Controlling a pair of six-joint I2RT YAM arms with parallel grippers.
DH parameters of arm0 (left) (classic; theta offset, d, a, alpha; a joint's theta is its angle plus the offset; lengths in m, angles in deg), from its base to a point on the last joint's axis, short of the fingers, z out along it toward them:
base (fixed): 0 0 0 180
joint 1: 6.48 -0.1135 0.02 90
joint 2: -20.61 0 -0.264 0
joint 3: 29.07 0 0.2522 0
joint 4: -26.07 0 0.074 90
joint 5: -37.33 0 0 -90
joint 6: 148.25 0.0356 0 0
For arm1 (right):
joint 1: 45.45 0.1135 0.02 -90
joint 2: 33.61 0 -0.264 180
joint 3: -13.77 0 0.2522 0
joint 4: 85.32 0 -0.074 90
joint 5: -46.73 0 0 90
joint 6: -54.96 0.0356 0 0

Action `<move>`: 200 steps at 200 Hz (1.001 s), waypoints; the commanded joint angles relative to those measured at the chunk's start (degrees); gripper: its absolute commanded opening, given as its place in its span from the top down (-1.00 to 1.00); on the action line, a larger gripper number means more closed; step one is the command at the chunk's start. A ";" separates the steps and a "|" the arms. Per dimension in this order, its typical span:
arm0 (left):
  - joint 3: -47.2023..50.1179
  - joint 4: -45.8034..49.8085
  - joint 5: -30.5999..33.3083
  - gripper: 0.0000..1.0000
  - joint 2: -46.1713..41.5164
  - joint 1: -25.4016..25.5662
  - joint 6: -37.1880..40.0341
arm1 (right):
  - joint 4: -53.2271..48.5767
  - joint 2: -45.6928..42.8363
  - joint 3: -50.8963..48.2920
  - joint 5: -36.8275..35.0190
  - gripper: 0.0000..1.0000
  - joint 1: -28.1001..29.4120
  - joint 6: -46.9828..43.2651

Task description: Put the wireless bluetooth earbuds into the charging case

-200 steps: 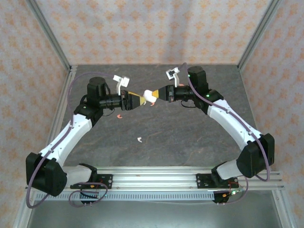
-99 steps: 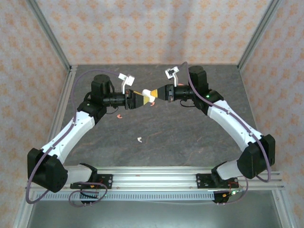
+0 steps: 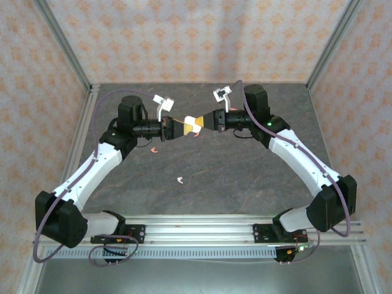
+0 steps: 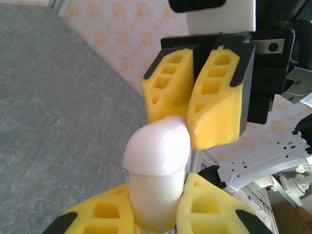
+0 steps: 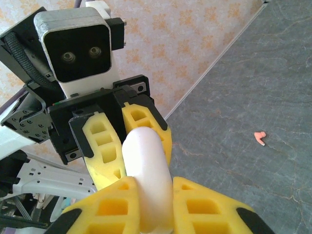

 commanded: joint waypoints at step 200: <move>19.08 -2.52 21.88 1.00 -19.51 0.79 13.25 | -10.77 -2.99 -7.74 -38.09 0.36 1.21 6.83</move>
